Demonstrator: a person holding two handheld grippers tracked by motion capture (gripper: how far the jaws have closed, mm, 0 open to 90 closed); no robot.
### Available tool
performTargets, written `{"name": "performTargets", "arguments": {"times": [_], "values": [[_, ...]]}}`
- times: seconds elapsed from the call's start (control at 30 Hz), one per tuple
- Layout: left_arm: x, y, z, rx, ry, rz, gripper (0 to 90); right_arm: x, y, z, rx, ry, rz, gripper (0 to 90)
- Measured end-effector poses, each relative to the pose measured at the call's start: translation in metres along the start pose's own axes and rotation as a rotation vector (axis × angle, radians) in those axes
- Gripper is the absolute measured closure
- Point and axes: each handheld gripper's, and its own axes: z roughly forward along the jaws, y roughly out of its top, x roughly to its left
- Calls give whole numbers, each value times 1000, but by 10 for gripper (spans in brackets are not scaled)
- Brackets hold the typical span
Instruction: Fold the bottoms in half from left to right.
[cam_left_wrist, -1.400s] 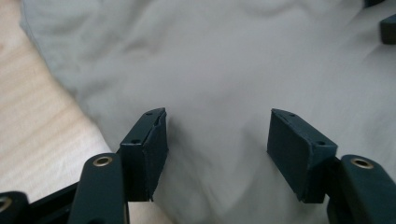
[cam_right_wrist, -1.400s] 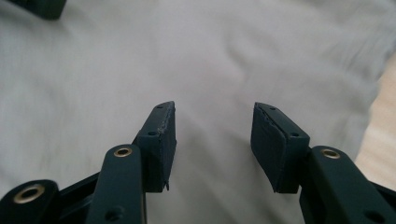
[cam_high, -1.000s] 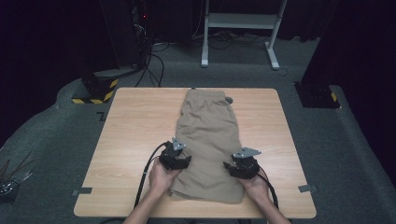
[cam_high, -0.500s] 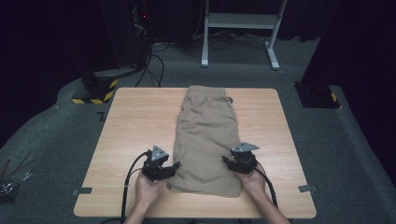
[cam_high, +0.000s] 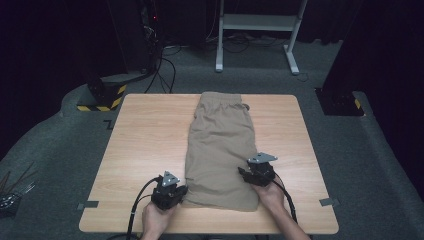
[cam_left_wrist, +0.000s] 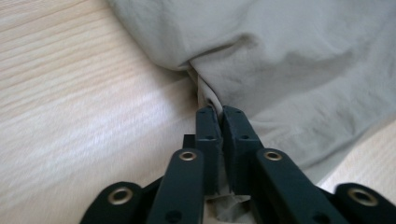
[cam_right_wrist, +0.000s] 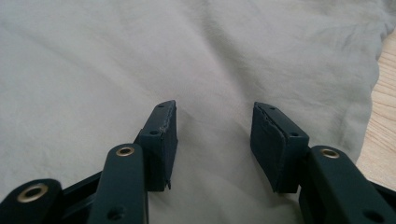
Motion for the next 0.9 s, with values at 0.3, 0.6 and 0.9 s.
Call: {"name": "performTargets", "arguments": {"times": [0.3, 0.6, 0.9], "values": [[-19, -29, -25, -22, 42, -3, 872, 0, 3, 0, 19, -3, -1, 512], [-4, -9, -10, -36, 41, -56, 558, 6, 3, -10, 21, 12, 14, 497], [-6, -10, 1, -29, 35, -39, 769, 24, 28, -11, 4, 98, -19, 513]]}}
